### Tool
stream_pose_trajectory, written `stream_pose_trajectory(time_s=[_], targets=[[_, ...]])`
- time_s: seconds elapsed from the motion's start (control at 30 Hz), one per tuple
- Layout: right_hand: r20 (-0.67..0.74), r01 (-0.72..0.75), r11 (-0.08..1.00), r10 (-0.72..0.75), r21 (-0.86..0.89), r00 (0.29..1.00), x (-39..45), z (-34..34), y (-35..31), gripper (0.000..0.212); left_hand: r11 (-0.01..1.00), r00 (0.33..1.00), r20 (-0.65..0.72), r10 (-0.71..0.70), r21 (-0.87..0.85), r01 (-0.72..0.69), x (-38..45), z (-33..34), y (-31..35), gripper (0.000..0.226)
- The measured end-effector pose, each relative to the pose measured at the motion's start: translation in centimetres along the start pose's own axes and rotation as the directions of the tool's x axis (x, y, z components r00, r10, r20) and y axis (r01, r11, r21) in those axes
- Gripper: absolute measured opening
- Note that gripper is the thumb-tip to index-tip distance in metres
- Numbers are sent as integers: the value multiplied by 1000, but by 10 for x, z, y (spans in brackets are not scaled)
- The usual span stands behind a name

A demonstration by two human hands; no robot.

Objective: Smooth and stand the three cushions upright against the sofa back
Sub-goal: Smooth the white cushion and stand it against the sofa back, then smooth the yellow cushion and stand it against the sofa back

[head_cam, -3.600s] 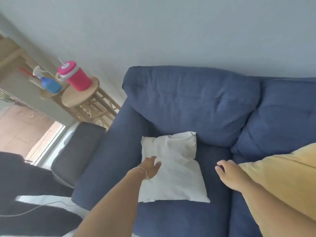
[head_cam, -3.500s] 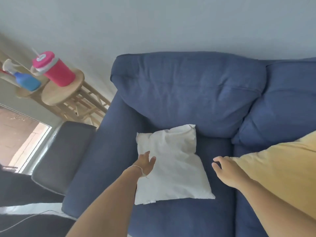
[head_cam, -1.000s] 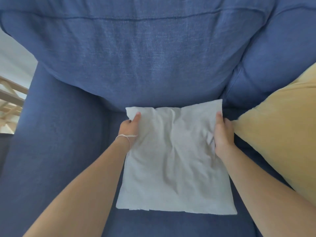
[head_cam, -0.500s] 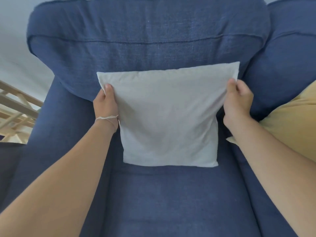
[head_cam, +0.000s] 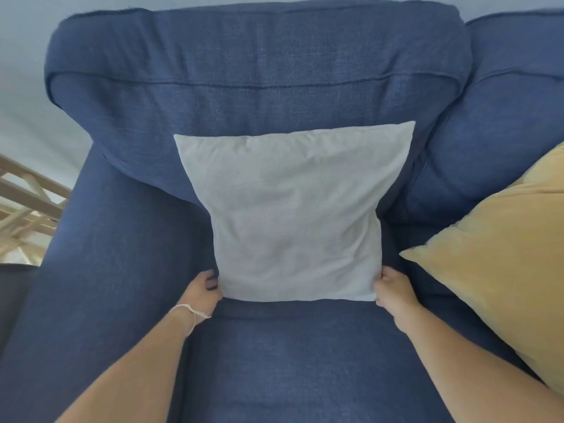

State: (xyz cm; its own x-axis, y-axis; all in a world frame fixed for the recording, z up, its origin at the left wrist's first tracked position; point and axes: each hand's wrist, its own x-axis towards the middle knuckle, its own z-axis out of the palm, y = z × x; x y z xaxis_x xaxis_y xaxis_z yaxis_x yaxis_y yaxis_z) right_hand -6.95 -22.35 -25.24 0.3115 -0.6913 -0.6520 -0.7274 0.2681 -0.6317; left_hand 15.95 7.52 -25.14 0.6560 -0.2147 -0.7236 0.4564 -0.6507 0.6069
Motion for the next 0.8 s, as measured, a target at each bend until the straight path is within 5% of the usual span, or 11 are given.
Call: stream_pose_trajectory(time_s=[0.13,0.37,0.53,0.63,0.8], targets=[[-164,6,991,-28,-132,986,6,6,19,29,967,985,-142,100,248,-63,16,12,-21,18],[-131,-74,988,56,-132,990,5,-6,3,20,844,970,-244,11,522,122,3,18,-5,34],[-113,-22,998,15,-61,993,-18,-46,-14,39,603,943,34,-331,776,183,-43,50,23,21],[-147,-2,998,-6,-59,989,-23,-92,-24,38,468,961,144,-236,883,-17,-61,89,44,25],[-170,41,997,-52,-64,984,-18,-183,-43,33,703,940,338,-55,681,-203,-99,171,118,29]])
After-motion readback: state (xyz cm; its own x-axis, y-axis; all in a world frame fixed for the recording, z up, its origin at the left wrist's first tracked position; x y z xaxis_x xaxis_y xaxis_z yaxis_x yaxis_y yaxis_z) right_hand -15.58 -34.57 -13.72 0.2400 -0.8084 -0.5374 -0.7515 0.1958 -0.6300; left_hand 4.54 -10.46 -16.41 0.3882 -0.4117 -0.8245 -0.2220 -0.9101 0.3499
